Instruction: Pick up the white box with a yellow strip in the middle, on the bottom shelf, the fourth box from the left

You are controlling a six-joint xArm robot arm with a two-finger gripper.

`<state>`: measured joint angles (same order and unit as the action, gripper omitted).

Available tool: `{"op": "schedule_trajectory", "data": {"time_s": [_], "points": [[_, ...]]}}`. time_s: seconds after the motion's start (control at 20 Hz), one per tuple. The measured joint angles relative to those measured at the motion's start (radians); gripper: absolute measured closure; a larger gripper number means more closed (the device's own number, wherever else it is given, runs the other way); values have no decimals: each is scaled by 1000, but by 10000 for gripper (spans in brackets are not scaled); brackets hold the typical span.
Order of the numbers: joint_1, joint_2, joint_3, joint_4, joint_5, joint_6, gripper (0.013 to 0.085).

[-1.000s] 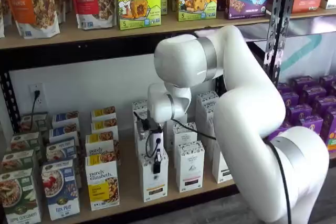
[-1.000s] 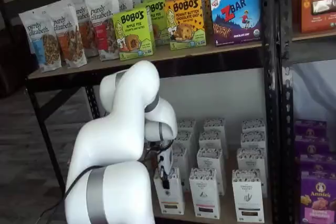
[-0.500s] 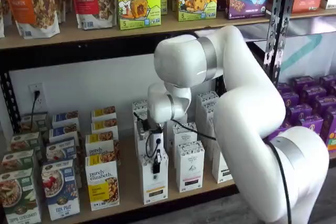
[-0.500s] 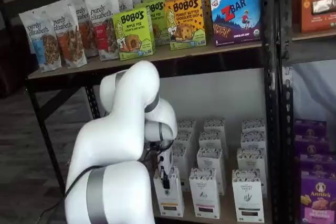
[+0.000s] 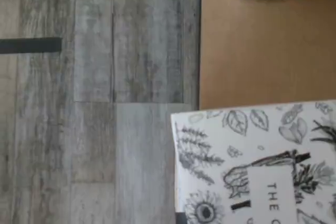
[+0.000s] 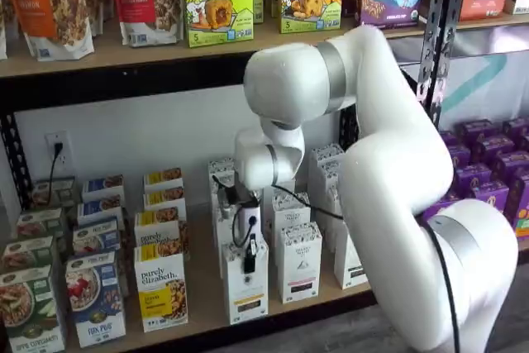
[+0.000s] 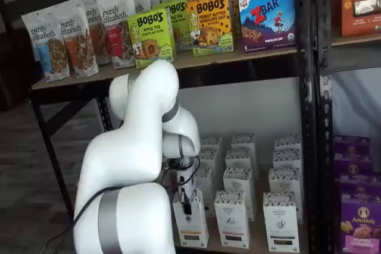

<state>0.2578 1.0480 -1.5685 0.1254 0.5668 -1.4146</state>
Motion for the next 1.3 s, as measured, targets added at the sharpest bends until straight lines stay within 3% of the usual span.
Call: {"op": "schedule_trajectory", "data": {"time_s": [0.35, 0.9, 1.3], "points": [[27, -99, 134, 6, -10, 20, 530], [81, -320, 417, -2, -88, 76, 530], [101, -456, 537, -63, -58, 153, 530]]}}
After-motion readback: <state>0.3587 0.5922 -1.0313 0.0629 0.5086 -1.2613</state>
